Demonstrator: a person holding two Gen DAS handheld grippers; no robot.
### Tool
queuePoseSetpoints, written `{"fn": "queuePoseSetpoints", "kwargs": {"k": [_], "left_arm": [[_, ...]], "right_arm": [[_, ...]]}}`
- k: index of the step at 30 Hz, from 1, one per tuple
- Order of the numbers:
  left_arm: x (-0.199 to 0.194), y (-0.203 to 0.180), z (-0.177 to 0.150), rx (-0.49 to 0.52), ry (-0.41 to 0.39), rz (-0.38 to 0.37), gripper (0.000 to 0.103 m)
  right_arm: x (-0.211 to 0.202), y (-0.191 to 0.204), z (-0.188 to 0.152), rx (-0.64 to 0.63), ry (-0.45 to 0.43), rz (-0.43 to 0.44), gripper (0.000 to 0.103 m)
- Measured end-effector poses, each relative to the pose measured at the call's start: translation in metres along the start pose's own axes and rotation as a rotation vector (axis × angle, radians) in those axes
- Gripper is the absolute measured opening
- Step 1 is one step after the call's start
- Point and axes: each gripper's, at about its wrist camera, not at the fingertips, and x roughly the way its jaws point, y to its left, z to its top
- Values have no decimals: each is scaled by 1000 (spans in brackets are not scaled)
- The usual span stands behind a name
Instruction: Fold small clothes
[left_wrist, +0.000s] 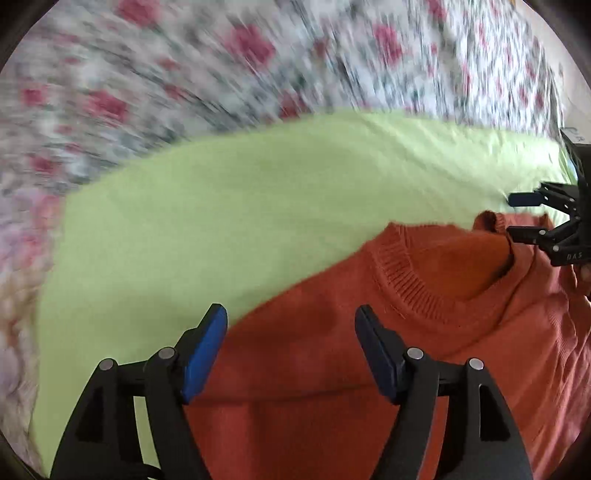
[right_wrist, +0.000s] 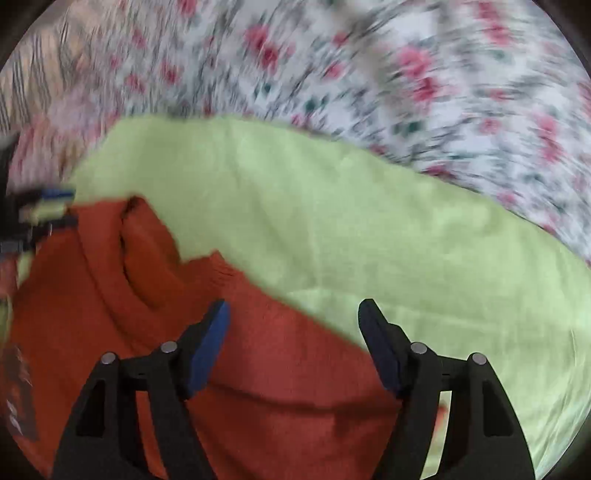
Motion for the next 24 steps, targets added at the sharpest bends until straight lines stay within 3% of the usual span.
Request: {"fn": "queuePoseSetpoints", "kwargs": {"k": [1, 2, 3, 4, 5, 6, 8, 11, 16, 19, 21, 22, 24], "left_arm": [[11, -1, 1, 7, 33, 1, 72], [20, -5, -1, 27, 46, 20, 70], [21, -9, -3, 51, 25, 37, 67], [18, -14, -5, 73, 0, 41, 48], [15, -17, -6, 80, -18, 50, 20], [13, -19, -6, 72, -29, 79, 9], [5, -22, -3, 50, -72, 133, 6], [8, -22, 4, 18, -112, 215, 5], [28, -24, 7, 14, -102, 280, 8], [13, -19, 6, -42, -108, 246, 14], [-9, -12, 1, -94, -131, 204, 15], [-23, -9, -6, -120, -140, 186, 17], [-53, -5, -26, -170, -171, 142, 27]], "right_arm": [[7, 2, -1, -4, 25, 20, 70], [13, 4, -4, -11, 41, 34, 54], [14, 8, -7, -22, 46, 45, 45], [12, 10, -9, -21, 44, 58, 23], [8, 13, -11, -14, 39, 71, 7], [0, 18, -14, -27, 6, 5, 7], [-18, 20, -12, -24, -75, -105, 6], [-34, 0, -2, 118, -167, -114, 6], [18, -6, -5, 188, -71, -144, 6], [13, -8, -3, 232, -81, -134, 8], [-5, -15, -7, 280, -90, -115, 21], [-16, -19, -9, 298, -94, -110, 35], [-47, -18, -25, 338, -135, -66, 40]]}}
